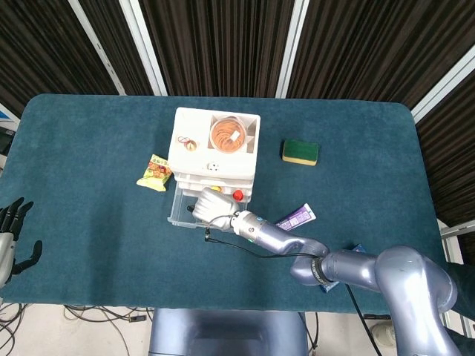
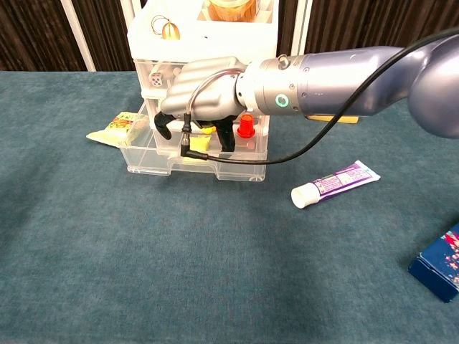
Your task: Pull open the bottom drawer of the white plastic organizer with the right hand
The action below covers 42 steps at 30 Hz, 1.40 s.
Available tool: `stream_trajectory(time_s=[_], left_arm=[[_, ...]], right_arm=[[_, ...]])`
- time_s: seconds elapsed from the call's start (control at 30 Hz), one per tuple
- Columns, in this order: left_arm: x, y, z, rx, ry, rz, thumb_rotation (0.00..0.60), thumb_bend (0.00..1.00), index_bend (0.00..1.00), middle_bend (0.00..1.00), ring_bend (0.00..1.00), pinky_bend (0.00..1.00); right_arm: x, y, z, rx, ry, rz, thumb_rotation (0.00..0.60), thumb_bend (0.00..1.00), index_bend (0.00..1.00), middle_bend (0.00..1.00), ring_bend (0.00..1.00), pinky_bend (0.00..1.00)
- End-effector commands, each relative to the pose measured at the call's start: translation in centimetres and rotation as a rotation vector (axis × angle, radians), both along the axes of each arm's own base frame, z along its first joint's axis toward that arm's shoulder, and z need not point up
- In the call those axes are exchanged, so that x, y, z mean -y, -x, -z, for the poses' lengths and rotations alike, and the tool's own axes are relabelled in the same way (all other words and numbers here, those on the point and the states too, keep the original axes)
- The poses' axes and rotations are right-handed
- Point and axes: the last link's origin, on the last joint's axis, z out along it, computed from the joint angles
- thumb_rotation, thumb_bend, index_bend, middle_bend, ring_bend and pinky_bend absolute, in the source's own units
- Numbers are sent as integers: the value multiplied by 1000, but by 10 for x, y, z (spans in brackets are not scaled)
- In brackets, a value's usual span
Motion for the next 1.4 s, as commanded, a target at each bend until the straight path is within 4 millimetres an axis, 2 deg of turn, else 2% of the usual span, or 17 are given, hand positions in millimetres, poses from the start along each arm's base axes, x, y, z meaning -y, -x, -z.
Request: stream_trajectory(time_s=[0.03, 0.27, 1.13, 1.4], left_arm=[[0, 0, 0, 0, -1, -1, 600, 438, 56, 6, 0, 0], [0, 0, 0, 2, 0, -2, 600, 438, 59, 6, 0, 0], [0, 0, -1, 4, -7, -3, 600, 439, 61, 6, 0, 0], [0, 1, -2, 7, -7, -5, 600, 439, 63, 6, 0, 0]], right_arm=[[1, -1, 2, -1, 7, -5, 600, 193, 338, 1000, 1000, 1000], [5, -1, 5, -25, 14, 7, 600, 254, 384, 1000, 1000, 1000], [5, -3, 14, -61, 15, 17, 600, 255, 454, 1000, 1000, 1000], [3, -3, 17, -70, 12, 10, 600, 255, 518, 1000, 1000, 1000]])
